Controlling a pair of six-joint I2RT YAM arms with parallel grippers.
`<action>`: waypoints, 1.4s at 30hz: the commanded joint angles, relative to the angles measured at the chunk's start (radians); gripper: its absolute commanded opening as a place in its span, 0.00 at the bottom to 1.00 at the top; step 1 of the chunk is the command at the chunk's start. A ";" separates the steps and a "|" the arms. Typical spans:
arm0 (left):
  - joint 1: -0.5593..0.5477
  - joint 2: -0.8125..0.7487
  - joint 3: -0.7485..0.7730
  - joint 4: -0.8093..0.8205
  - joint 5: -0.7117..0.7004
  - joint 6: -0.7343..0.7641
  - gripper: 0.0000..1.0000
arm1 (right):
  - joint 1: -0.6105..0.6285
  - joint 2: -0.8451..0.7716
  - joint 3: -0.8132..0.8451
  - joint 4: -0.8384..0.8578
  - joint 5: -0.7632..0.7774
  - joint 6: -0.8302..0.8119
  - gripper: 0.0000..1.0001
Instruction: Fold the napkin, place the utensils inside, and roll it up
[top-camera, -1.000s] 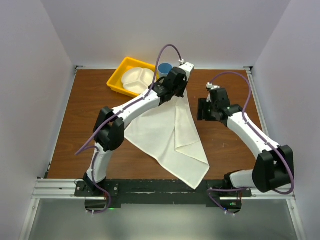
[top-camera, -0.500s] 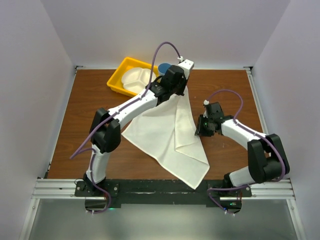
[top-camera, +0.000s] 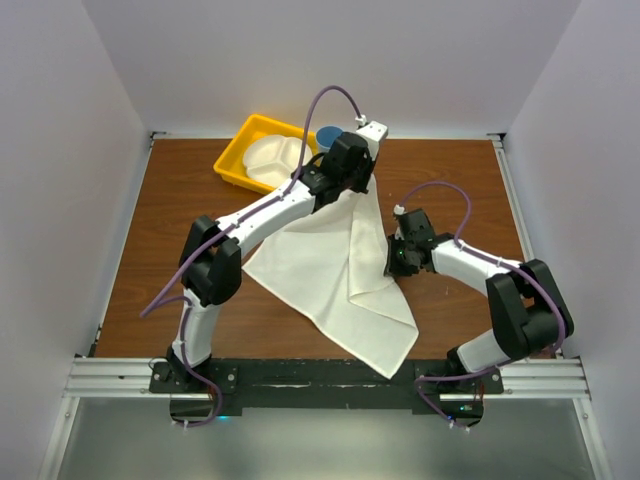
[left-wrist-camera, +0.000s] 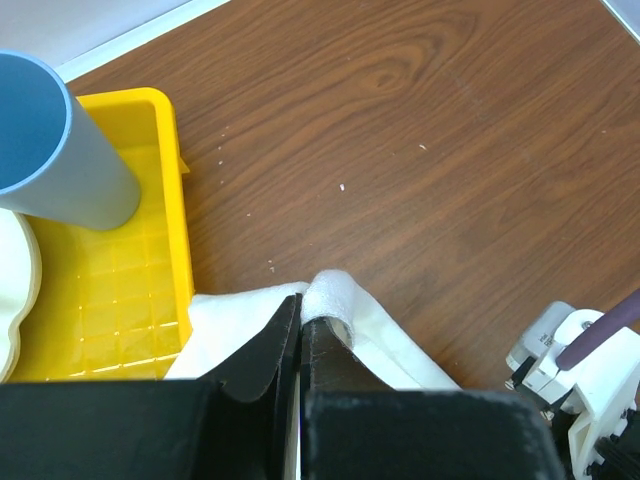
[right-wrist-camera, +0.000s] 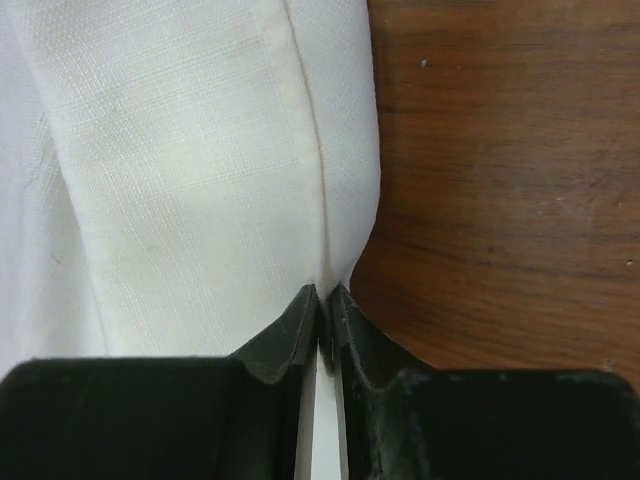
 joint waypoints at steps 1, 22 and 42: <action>0.010 -0.037 0.002 0.050 0.010 -0.001 0.00 | 0.014 -0.014 0.043 -0.057 0.091 -0.002 0.12; 0.024 -0.057 -0.010 0.053 0.045 0.002 0.00 | 0.013 -0.077 0.020 -0.129 0.102 -0.003 0.42; 0.030 -0.078 -0.022 0.055 0.049 -0.001 0.00 | 0.013 -0.158 0.089 -0.247 0.180 -0.012 0.00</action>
